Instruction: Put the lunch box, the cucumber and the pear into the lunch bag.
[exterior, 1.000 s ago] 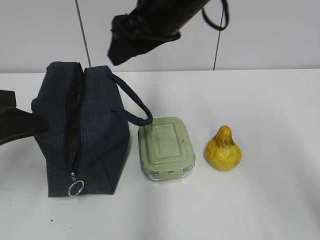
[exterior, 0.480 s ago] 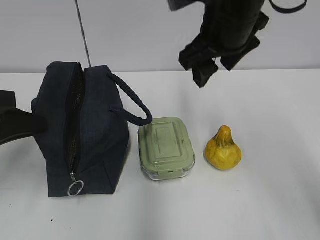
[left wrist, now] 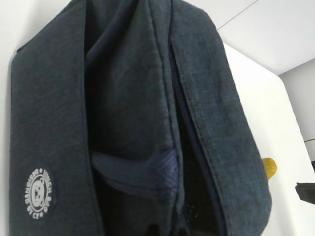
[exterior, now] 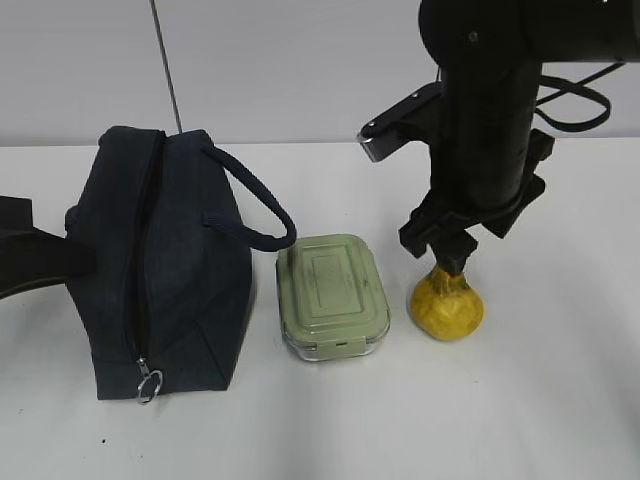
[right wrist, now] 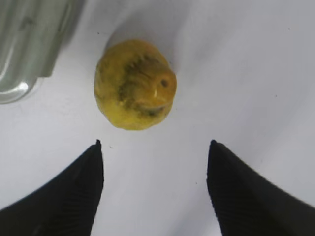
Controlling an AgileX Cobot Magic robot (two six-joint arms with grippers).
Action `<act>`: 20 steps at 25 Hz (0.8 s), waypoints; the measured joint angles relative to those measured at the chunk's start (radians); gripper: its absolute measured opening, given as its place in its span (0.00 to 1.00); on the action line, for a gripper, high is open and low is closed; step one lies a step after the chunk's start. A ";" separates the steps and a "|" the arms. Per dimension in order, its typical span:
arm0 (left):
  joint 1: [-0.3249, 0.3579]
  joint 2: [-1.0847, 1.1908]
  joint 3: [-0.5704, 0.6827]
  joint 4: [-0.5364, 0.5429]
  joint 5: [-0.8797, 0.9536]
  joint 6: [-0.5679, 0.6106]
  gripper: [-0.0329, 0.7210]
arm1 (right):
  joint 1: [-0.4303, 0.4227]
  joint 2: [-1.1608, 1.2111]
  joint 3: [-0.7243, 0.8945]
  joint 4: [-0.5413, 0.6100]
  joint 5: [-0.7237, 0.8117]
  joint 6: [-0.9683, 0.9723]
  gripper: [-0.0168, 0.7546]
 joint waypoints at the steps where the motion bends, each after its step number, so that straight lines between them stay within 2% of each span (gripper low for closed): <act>1: 0.000 0.000 0.000 -0.003 0.000 0.000 0.02 | 0.000 0.000 0.000 0.005 -0.014 0.000 0.69; 10: 0.000 0.000 0.000 -0.015 0.000 0.000 0.02 | -0.011 0.056 0.000 0.003 -0.111 0.000 0.69; 15: 0.000 0.000 0.000 -0.015 0.001 0.000 0.02 | -0.080 0.122 0.000 0.009 -0.127 0.000 0.68; 20: 0.000 0.000 0.000 -0.015 0.001 0.000 0.02 | -0.136 0.149 0.000 0.119 -0.154 -0.053 0.68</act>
